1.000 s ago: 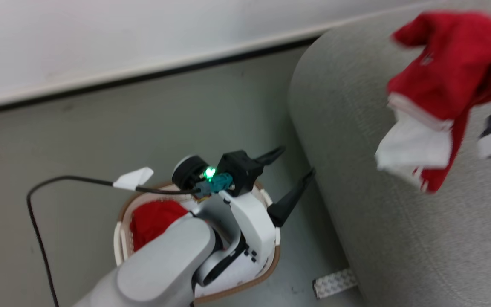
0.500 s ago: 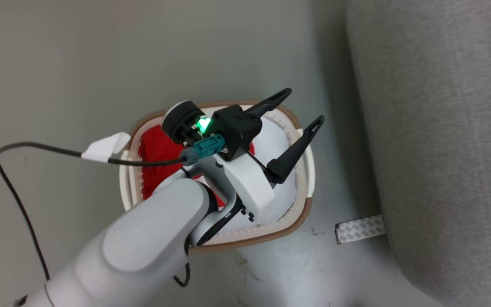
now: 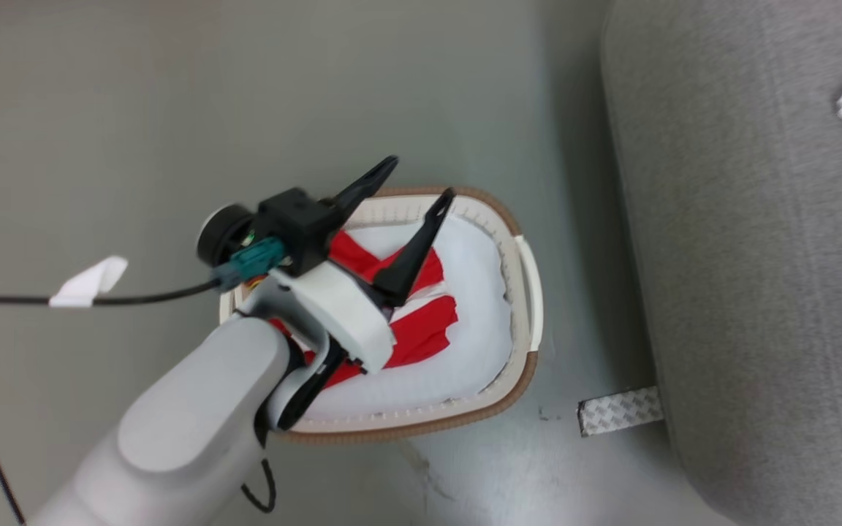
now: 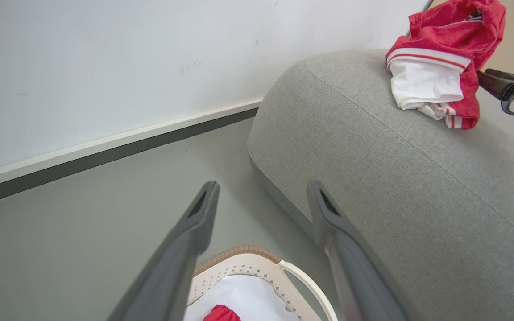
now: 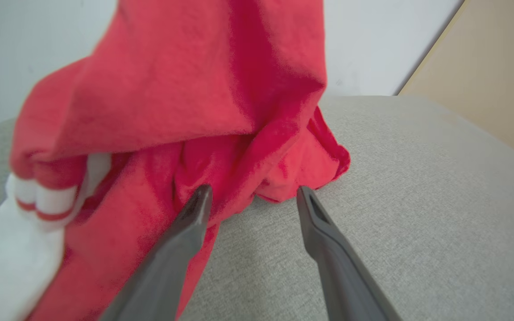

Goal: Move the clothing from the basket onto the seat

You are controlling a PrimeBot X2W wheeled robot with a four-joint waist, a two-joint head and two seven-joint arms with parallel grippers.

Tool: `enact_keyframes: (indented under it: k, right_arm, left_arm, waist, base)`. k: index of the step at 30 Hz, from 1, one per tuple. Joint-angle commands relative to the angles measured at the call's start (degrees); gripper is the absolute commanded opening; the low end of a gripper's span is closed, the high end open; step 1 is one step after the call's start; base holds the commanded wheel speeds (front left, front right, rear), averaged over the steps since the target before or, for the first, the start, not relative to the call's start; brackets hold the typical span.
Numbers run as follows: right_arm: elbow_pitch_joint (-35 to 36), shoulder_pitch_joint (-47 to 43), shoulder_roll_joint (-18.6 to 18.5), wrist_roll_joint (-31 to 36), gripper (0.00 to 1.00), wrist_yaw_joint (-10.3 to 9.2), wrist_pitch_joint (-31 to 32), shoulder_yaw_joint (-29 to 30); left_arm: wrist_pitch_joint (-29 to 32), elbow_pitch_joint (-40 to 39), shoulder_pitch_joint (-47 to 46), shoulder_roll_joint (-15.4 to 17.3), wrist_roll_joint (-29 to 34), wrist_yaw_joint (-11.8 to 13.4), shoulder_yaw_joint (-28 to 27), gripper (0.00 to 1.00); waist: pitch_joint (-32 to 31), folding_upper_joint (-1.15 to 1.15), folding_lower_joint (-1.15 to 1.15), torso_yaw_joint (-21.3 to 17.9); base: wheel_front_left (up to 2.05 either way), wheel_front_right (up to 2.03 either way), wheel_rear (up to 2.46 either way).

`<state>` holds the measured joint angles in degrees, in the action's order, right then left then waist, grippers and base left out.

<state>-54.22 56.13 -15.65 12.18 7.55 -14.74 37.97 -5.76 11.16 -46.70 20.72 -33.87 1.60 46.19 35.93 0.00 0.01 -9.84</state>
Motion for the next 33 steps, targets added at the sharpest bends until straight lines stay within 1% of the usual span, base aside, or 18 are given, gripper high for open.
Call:
enact_keyframes:
  k: [1,3,5,7,10,16,18,19,23,26,33]
  right_arm:
    - [1.01,-1.52,0.48,0.79,1.00,-0.12,-0.45,0.18]
    - [3.21,-3.60,2.81,1.38,1.00,-0.12,-0.44,-0.98]
    - [7.29,-6.48,4.88,0.78,1.00,-0.12,-0.45,-2.65]
    - [11.27,-9.91,7.02,-0.56,1.00,-0.12,-0.44,-5.11]
    - [16.90,-15.22,9.20,-3.10,1.00,-0.12,-0.46,-9.31]
    - [26.24,-25.64,10.97,-6.51,1.00,-0.12,-0.47,-15.83]
    - [28.50,-28.77,11.37,-7.21,1.00,-0.12,-0.39,-17.42]
    - [29.76,-30.25,11.45,-7.70,1.00,-0.12,-0.39,-18.29]
    - [33.12,-35.62,11.80,-9.52,1.00,-0.12,-0.39,-22.24]
    - [35.06,-38.89,12.16,-10.66,1.00,-0.12,-0.38,-25.07]
    - [37.18,-46.27,12.59,-13.08,1.00,-0.12,-0.39,-29.89]
  left_arm:
    - [-0.88,0.22,1.15,0.55,-0.64,0.39,-0.39,1.00]
    - [-1.95,0.64,2.64,1.03,-1.52,1.10,-1.22,1.00]
    - [-3.43,1.20,4.12,1.46,-1.67,2.01,-2.08,1.00]
    - [-4.88,1.78,5.73,1.40,-2.23,2.99,-2.81,1.00]
    - [-6.82,2.81,8.56,1.51,-2.93,4.25,-4.09,1.00]
    - [-9.05,4.86,14.80,1.09,-2.74,6.07,-6.46,1.00]
    - [-9.41,5.31,17.21,0.37,-2.84,6.45,-7.82,1.00]
    - [-9.39,5.20,18.27,-0.11,-2.83,6.31,-8.83,1.00]
    - [-9.40,3.54,23.77,-1.40,0.49,6.27,-13.94,1.00]
    - [-9.38,2.28,28.16,-2.74,3.33,6.08,-18.91,1.00]
    - [-9.39,0.44,38.04,-7.04,9.87,3.47,-29.06,1.00]
  waist:
    - [-2.85,0.00,-0.01,-1.02]
    - [-5.05,0.00,-0.01,-1.33]
    - [-7.32,0.00,-0.01,-1.43]
    - [-9.53,0.00,-0.01,-1.34]
    - [-12.92,0.00,-0.01,-0.85]
    - [-19.87,0.00,-0.01,1.44]
    - [-21.93,0.00,-0.01,2.41]
    - [-23.04,0.00,-0.01,3.04]
    - [-26.34,0.00,-0.01,4.98]
    - [-28.43,0.00,-0.01,6.09]
    - [-33.24,0.00,-0.01,8.12]
  base:
    - [0.00,0.00,0.00]
    - [0.00,0.00,0.00]
    - [0.00,0.00,0.00]
    - [0.00,0.00,0.00]
    - [0.00,0.00,0.00]
    - [0.00,0.00,0.00]
    - [0.00,0.00,0.00]
    - [0.00,0.00,0.00]
    - [0.00,0.00,0.00]
    - [0.00,0.00,0.00]
    - [0.00,0.00,0.00]
